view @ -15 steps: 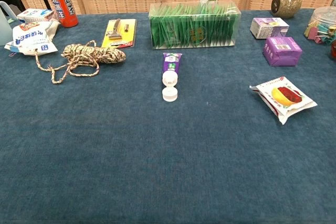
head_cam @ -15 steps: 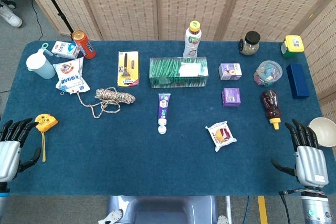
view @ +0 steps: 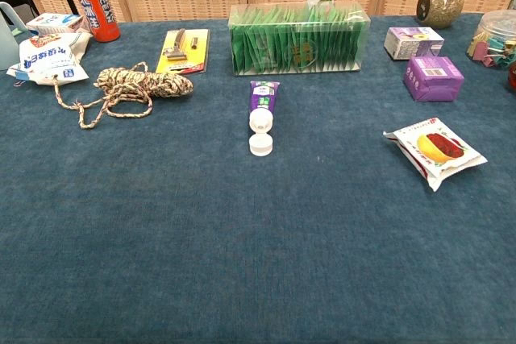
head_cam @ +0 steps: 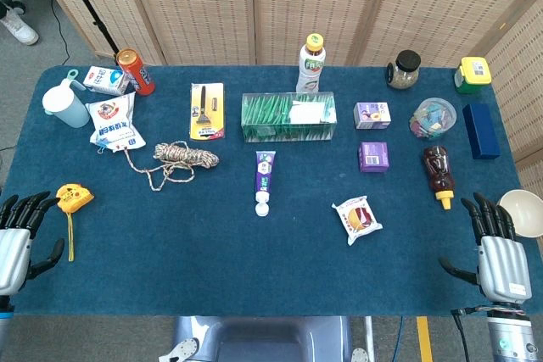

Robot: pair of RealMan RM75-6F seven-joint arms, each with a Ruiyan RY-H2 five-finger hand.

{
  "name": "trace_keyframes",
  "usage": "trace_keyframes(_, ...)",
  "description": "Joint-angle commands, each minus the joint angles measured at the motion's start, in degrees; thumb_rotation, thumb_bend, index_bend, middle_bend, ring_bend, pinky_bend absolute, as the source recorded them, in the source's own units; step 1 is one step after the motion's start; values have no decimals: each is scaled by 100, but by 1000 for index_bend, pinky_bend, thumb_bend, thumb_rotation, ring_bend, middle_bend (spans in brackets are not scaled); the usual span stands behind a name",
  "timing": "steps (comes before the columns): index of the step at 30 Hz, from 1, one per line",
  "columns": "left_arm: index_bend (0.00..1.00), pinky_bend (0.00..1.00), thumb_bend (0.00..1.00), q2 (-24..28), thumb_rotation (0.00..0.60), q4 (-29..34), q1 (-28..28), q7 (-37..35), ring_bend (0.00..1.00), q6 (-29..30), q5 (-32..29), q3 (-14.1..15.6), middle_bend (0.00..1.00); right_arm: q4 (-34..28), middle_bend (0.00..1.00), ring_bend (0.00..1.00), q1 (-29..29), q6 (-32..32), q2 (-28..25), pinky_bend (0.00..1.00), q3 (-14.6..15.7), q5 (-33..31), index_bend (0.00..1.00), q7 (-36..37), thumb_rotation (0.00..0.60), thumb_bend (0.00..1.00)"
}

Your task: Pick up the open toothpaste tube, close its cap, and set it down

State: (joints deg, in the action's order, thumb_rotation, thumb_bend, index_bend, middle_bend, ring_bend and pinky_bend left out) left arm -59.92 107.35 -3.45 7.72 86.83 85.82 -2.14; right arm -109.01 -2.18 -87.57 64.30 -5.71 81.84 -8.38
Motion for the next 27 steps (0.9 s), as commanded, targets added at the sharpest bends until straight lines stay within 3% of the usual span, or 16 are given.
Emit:
trace_keyframes(1, 185, 51, 380, 6, 600, 2, 0, -7, 118, 6, 2, -4, 133, -7, 27, 0, 4, -8, -3, 0, 1, 7, 87, -4, 600, 0)
trace_keyframes(20, 214, 56, 379, 167, 600, 4, -143, -70, 144, -232, -51, -44, 149, -42, 27, 0, 53, -57, -19, 0, 17, -9, 87, -26, 600, 0)
trace_keyframes(27, 288, 164, 380, 271, 600, -230, -484, 43, 221, -632, 20, -141, 244, -84, 27, 0, 47, -27, -55, 0, 17, -41, 86, -97, 600, 0)
